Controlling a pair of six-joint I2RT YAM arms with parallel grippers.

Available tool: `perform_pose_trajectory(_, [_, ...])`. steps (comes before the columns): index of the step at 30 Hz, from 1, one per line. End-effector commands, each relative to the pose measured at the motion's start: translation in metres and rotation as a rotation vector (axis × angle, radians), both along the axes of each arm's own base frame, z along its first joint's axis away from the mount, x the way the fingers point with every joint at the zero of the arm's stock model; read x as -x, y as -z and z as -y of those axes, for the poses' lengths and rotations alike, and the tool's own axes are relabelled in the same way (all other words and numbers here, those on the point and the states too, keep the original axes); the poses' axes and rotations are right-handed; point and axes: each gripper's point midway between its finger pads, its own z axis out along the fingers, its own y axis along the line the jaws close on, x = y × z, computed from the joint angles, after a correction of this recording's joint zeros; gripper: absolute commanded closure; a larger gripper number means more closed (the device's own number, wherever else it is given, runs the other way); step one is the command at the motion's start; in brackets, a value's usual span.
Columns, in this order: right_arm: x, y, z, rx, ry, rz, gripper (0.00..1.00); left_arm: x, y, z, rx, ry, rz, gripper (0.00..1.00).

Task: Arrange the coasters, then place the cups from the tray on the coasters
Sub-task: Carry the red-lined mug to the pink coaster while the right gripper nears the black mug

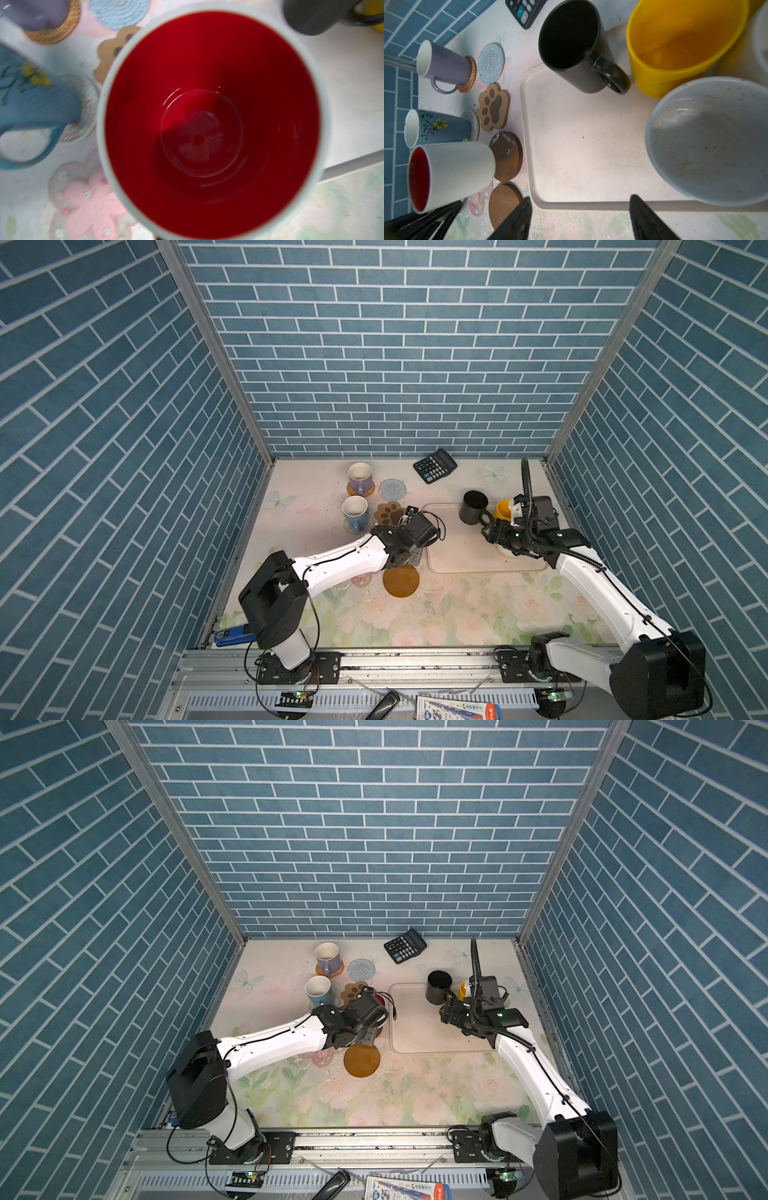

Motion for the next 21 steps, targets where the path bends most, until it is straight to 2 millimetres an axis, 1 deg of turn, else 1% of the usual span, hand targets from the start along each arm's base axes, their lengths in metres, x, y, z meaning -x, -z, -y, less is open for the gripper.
perform_pose_trajectory(1, [-0.022, -0.027, -0.014, -0.015, 0.011, 0.075, 0.26, -0.009, -0.023, -0.017, 0.059, -0.076, 0.096, 1.0])
perform_pose_trajectory(5, [-0.029, -0.026, -0.028, -0.003, -0.012, 0.067, 0.26, -0.003, -0.014, -0.049, 0.065, -0.138, 0.086, 1.0])
perform_pose_trajectory(8, [-0.035, -0.025, -0.04, 0.005, -0.035, 0.063, 0.26, 0.001, -0.011, -0.07, 0.066, -0.179, 0.089, 1.0])
perform_pose_trajectory(13, [-0.043, -0.024, -0.059, 0.007, -0.067, 0.068, 0.26, 0.007, 0.003, -0.105, 0.037, -0.241, 0.068, 1.0])
perform_pose_trajectory(18, [-0.048, -0.019, -0.073, 0.018, -0.079, 0.055, 0.26, 0.01, 0.013, -0.124, 0.032, -0.279, 0.052, 1.0])
perform_pose_trajectory(21, [-0.049, -0.015, -0.079, 0.022, -0.09, 0.043, 0.26, 0.011, 0.02, -0.128, 0.035, -0.287, 0.036, 1.0])
